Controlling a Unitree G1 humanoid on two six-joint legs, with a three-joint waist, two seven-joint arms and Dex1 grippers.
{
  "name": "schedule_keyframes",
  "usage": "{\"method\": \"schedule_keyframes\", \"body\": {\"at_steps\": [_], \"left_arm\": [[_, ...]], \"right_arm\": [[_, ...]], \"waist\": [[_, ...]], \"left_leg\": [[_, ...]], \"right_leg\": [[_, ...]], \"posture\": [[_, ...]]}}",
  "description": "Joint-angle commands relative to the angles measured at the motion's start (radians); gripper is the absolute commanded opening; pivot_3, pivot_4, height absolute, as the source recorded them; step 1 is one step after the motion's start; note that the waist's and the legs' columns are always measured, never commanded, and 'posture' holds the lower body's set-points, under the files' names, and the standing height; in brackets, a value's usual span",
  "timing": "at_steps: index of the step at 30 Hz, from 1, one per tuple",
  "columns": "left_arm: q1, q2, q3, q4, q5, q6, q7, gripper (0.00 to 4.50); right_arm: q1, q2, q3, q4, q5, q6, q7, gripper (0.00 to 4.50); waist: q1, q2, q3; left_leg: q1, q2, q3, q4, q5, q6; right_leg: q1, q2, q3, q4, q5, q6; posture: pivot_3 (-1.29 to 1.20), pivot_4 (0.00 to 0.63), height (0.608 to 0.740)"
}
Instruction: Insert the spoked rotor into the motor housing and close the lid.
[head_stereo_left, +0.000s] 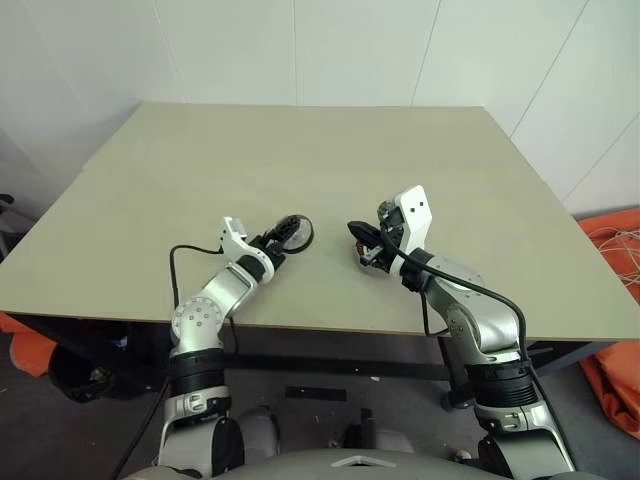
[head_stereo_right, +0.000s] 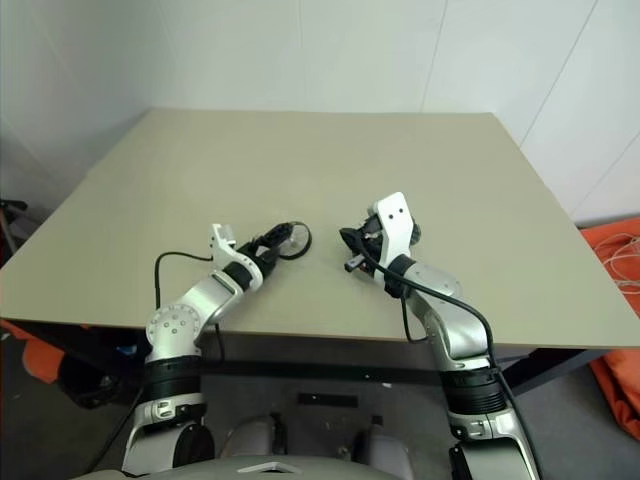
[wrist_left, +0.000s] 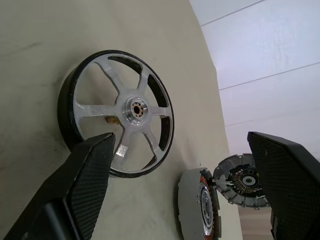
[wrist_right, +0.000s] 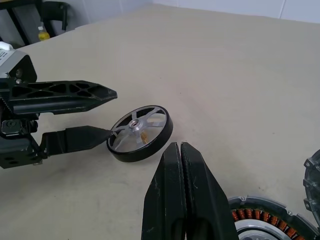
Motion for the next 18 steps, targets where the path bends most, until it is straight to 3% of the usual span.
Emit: {"method": "schedule_keyframes", "body": {"at_steps": [1,18], "left_arm": [[-0.028,-0.003,-0.002,-0.014,-0.002,-0.033,-0.035,4.50],[-0.073,-0.030,-0.020,0.100,0.060,-0.093,-0.095,4.50]], "right_arm": [[-0.005,0.001,0.001,-0.051,0.013,-0.004,0.000,0.01],[-0.006,-0.004,0.001,-0.051,0.013,0.001,0.001,0.01]], "waist": [[0.000,0.000,0.000],[0.000,0.000,0.000]], "left_leg": [[0.000,0.000,0.000,0.000,0.000,0.000],[0.000,0.000,0.000,0.000,0.000,0.000]], "right_leg": [[0.000,0.000,0.000,0.000,0.000,0.000],[0.000,0.000,0.000,0.000,0.000,0.000]], "posture": [[0.00,0.000,0.740],[0.00,0.000,0.740]]}}
